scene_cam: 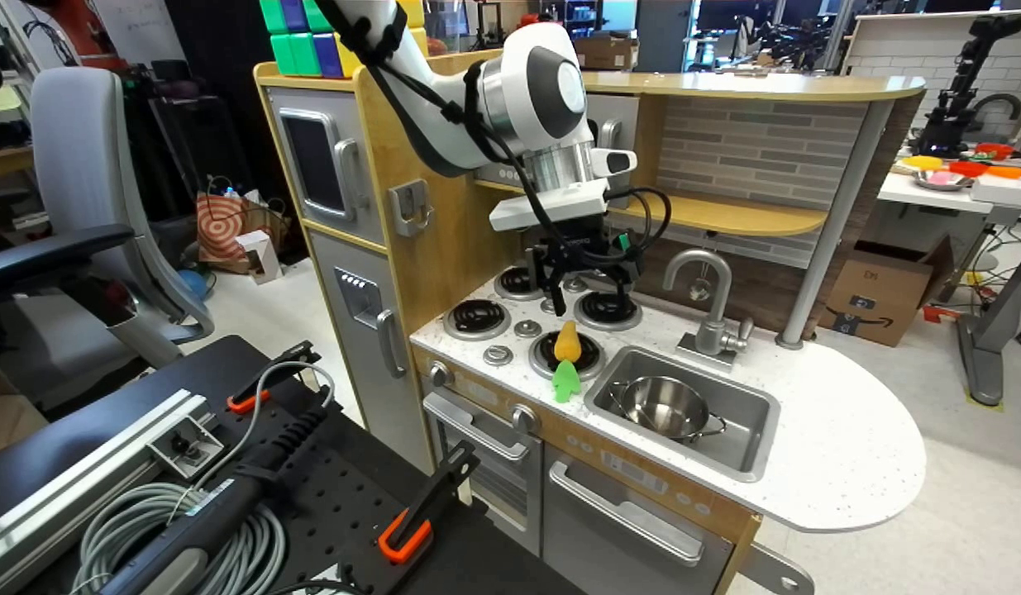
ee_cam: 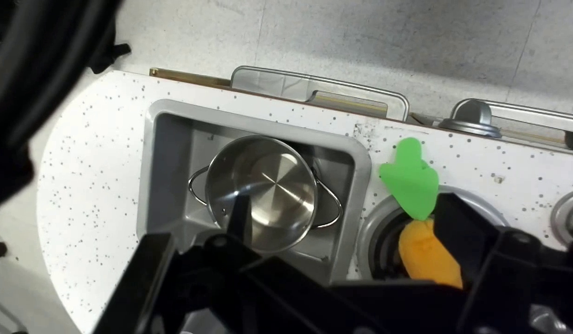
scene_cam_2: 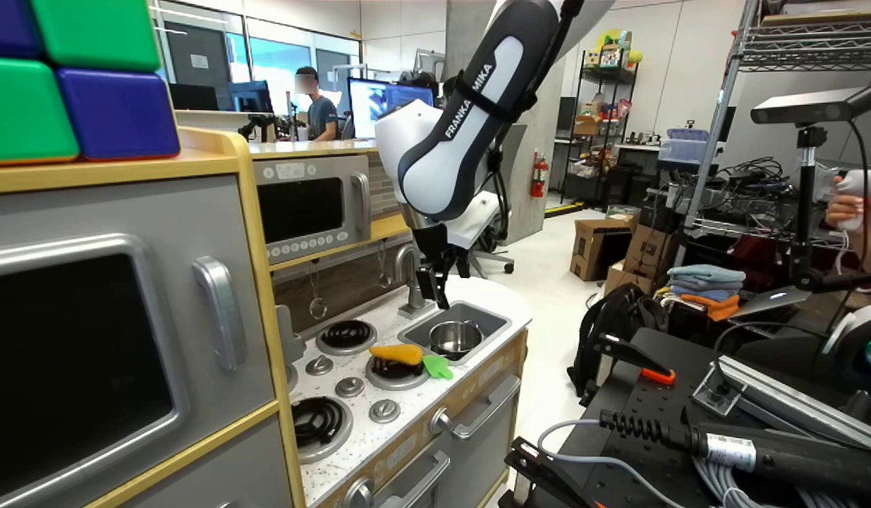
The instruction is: Put the carrot plush inside the pot in the sink
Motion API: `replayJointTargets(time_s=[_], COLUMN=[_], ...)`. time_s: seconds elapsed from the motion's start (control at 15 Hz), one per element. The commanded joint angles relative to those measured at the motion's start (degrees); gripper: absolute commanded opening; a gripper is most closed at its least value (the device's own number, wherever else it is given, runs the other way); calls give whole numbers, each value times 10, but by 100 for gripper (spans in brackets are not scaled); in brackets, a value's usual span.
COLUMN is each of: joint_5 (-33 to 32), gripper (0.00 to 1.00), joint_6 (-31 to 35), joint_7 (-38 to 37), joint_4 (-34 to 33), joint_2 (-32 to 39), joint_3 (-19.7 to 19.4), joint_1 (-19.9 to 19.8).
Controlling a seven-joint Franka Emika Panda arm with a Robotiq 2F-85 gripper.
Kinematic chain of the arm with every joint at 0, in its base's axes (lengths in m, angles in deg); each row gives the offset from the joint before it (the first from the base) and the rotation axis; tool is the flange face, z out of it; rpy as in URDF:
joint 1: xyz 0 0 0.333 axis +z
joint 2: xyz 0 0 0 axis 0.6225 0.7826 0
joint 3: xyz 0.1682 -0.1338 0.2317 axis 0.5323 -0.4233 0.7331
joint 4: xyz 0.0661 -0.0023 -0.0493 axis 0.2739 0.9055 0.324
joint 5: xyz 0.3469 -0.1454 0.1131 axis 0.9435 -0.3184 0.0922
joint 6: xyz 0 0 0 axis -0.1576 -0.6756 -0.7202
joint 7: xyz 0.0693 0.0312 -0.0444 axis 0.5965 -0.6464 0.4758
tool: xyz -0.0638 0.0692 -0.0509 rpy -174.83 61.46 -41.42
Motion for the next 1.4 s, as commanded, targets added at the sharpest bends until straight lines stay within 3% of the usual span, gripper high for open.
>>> replayJointTargets(time_s=[0.0,0.2,0.6,0.93,1.33], joint_5=[6,4,35,34,53], gripper=[100,100,100,100,100], joint_6=[0,13,147,259,251], joint_7=[4,4,0,-29,-16], joint_4=[-1,-2,-13,-63,-152], joint_2=[1,8,68,152,229], joint_3=[-5,-5,18,-25,-41], joint_1=[5,4,2,47,71])
